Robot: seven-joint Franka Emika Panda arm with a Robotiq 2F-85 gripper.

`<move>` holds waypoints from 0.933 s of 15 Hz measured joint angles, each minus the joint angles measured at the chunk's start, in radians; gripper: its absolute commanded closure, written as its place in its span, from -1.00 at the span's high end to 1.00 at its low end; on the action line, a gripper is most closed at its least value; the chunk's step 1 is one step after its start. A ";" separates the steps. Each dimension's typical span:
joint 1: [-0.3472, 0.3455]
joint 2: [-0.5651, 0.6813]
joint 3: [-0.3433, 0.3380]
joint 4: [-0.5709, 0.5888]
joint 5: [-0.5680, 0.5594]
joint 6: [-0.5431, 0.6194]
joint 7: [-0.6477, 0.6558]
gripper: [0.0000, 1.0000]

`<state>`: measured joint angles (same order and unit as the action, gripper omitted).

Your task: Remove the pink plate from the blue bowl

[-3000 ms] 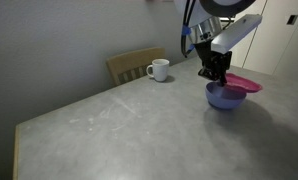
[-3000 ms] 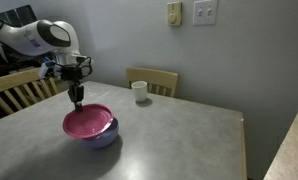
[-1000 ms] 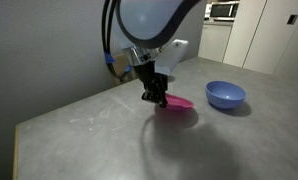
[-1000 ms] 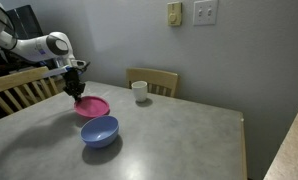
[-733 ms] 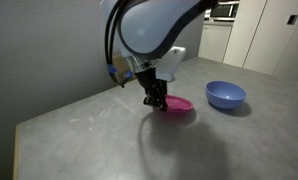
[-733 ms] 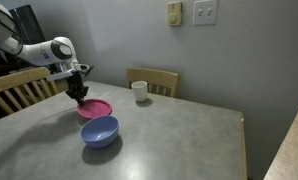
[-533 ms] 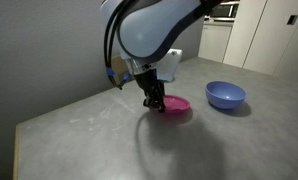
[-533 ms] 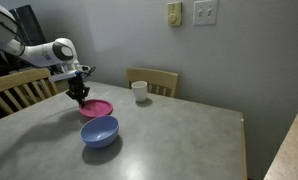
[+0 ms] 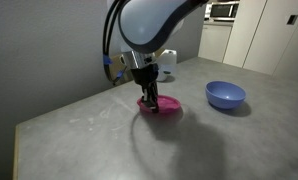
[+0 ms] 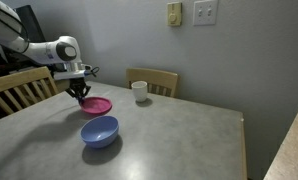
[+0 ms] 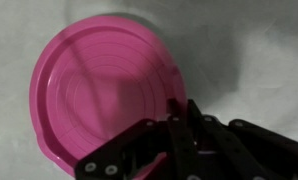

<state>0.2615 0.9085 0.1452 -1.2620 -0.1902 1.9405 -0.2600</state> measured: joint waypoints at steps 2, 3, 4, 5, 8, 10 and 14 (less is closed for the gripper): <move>-0.019 0.003 0.014 0.001 0.027 0.000 -0.047 -0.90; -0.027 0.006 0.018 0.002 0.038 -0.001 -0.064 -0.43; -0.033 0.010 0.023 0.004 0.046 -0.001 -0.078 -0.24; -0.038 0.016 0.026 0.008 0.054 -0.002 -0.089 -0.15; -0.046 0.028 0.032 0.015 0.071 -0.003 -0.111 0.29; -0.046 0.031 0.032 0.020 0.073 -0.004 -0.116 0.58; -0.046 0.031 0.032 0.030 0.073 -0.006 -0.116 0.99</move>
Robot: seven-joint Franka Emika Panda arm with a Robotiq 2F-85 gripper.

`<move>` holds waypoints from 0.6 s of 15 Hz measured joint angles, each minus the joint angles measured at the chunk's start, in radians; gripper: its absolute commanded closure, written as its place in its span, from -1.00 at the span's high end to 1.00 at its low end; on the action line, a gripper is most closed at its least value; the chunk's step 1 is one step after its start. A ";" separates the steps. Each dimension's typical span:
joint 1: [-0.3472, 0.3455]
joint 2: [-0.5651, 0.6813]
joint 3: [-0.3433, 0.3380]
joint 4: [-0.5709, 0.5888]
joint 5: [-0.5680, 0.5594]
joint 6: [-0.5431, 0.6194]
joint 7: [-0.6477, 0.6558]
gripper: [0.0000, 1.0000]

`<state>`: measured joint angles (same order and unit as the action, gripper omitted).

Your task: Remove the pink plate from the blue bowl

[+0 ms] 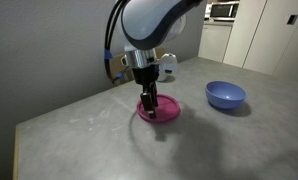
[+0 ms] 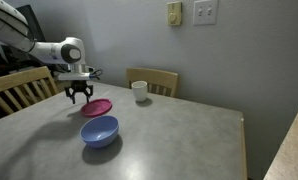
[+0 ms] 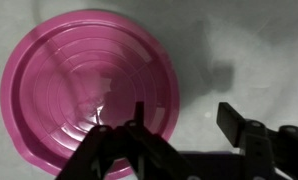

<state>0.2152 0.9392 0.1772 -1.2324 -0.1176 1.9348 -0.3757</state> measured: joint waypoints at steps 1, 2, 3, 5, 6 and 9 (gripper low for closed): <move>0.001 -0.003 -0.001 0.002 -0.006 -0.010 0.002 1.00; 0.004 -0.009 -0.003 0.003 -0.013 -0.025 0.008 1.00; 0.007 -0.018 -0.006 0.003 -0.021 -0.046 0.013 1.00; 0.016 -0.036 -0.010 0.004 -0.042 -0.096 0.023 1.00; 0.022 -0.047 -0.010 0.004 -0.050 -0.121 0.027 1.00; 0.039 -0.083 -0.011 0.003 -0.079 -0.175 0.037 1.00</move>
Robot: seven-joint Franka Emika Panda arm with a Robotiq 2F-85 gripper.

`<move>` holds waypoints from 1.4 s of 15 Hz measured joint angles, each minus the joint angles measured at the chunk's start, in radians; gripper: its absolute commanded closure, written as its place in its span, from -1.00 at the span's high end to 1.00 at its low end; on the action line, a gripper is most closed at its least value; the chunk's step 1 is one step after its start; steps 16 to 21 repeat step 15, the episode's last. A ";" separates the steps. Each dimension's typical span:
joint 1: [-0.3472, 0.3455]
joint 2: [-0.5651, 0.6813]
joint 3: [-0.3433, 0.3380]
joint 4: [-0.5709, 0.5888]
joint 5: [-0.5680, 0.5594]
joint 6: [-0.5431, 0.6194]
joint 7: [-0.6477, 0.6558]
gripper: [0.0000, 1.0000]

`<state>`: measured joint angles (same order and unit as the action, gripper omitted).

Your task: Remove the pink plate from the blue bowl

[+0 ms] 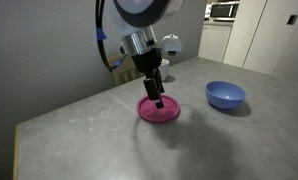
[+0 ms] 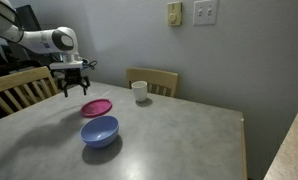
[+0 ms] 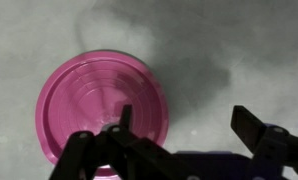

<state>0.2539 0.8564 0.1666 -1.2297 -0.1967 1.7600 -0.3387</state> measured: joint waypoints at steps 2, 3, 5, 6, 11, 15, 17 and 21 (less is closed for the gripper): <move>0.009 -0.024 0.000 -0.004 -0.015 -0.010 0.002 1.00; 0.011 -0.038 0.000 -0.008 -0.019 -0.010 0.002 1.00; 0.013 -0.061 0.000 -0.015 -0.023 -0.010 0.005 1.00; 0.013 -0.072 0.000 -0.019 -0.024 -0.010 0.007 1.00; 0.012 -0.137 -0.001 -0.064 -0.024 -0.010 0.028 1.00; 0.010 -0.166 -0.001 -0.092 -0.023 -0.010 0.034 1.00; 0.010 -0.166 -0.001 -0.092 -0.023 -0.010 0.034 1.00; 0.010 -0.166 -0.001 -0.092 -0.023 -0.010 0.034 1.00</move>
